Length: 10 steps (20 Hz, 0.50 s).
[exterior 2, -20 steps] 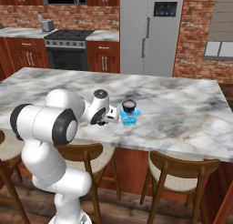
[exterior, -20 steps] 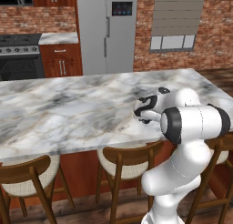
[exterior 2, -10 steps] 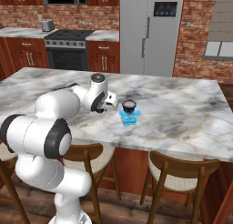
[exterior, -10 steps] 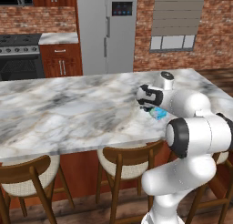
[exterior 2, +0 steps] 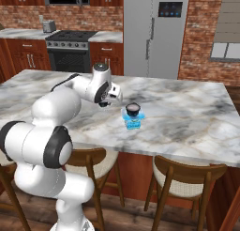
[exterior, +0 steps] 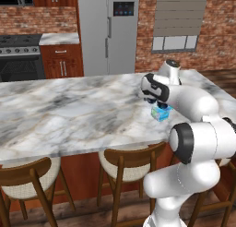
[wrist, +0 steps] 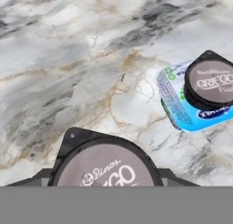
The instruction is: Stack the yogurt containers by placing the smaller containers on top of the larger containers.
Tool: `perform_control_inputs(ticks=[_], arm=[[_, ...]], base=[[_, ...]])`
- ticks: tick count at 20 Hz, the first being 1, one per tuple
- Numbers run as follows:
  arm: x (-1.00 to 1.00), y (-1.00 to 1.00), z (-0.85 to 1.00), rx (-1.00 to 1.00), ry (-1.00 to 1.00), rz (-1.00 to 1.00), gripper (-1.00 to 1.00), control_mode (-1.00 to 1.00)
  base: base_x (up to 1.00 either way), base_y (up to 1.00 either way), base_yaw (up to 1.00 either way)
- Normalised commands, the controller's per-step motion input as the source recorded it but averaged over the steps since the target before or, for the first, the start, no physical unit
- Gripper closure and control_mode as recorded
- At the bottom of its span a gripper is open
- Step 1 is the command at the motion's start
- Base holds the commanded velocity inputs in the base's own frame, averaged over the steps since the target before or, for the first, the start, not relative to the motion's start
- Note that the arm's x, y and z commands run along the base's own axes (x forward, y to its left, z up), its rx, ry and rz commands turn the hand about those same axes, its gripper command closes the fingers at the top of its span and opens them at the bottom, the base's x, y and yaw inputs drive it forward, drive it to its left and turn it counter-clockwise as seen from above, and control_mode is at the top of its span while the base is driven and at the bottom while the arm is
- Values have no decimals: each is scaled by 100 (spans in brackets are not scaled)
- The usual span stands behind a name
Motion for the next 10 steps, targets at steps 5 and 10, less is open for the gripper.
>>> perform_control_inputs(ticks=[5, 10], arm=[[-7, -26, 29, 0, 3, 0, 100, -100], [-7, -30, 21, 0, 4, 0, 100, -100]], base=[[0, 0, 0], [0, 0, 0]])
